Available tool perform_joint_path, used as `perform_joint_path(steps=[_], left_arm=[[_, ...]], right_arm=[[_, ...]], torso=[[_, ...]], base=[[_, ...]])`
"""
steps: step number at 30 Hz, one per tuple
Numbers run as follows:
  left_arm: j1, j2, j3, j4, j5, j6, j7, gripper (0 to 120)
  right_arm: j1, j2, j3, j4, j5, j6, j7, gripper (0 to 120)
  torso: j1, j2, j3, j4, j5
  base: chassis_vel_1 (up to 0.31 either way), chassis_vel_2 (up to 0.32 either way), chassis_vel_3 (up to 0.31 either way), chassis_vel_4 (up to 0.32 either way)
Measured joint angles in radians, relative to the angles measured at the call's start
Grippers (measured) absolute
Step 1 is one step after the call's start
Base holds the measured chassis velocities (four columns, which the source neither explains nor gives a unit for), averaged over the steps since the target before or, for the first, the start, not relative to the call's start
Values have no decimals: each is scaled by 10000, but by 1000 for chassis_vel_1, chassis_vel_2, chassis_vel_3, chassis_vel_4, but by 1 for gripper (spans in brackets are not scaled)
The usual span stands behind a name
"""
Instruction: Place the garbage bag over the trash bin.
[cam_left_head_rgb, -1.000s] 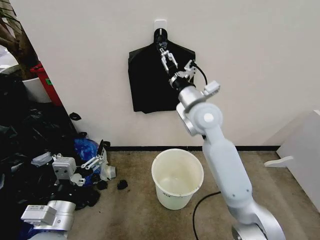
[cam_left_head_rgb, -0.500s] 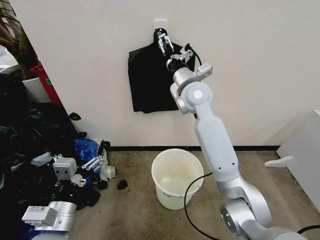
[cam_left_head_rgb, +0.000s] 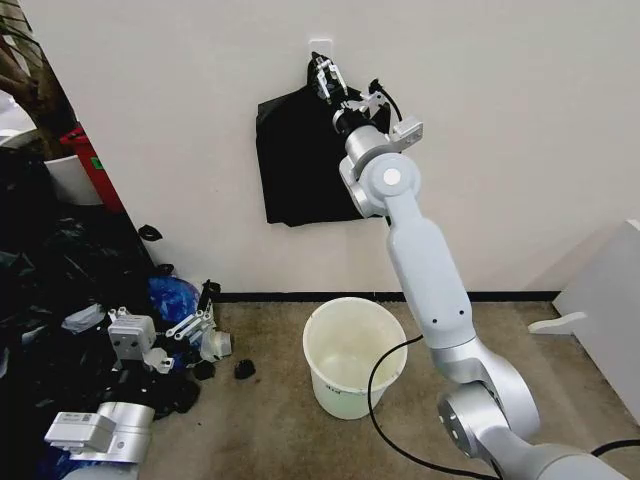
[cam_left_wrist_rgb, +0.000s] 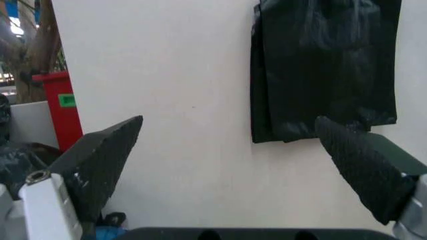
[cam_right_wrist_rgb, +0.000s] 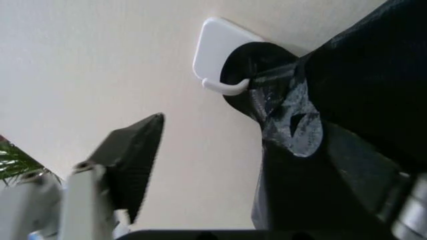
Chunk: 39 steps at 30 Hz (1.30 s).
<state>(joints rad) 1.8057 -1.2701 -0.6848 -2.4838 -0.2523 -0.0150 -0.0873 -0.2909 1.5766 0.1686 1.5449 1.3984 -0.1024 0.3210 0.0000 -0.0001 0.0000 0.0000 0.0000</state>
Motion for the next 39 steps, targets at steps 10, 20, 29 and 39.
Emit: perform_joint_path(steps=[10,20,29,39], left_arm=[[16,34,-33,-111,-32,6,1,100],[44,86,-51,-158,-31,13,7,100],[43,86,-43,-163,-8,19,41,100],[23,55,-30,-167,1,6,55,100]], right_arm=[[-13,-3,-2,-18,123,78,87,44],[-44,4,12,-23,248,157,253,11],[-127,28,2,-51,273,162,249,0],[-993,-267,-176,528,296,155,295,0]], torso=[[0,0,0,0,0],[0,0,0,0,0],[-1,0,-1,0,0],[-1,3,-1,0,0]], base=[[0,0,0,0],[0,0,0,0],[0,0,0,0],[0,0,0,0]])
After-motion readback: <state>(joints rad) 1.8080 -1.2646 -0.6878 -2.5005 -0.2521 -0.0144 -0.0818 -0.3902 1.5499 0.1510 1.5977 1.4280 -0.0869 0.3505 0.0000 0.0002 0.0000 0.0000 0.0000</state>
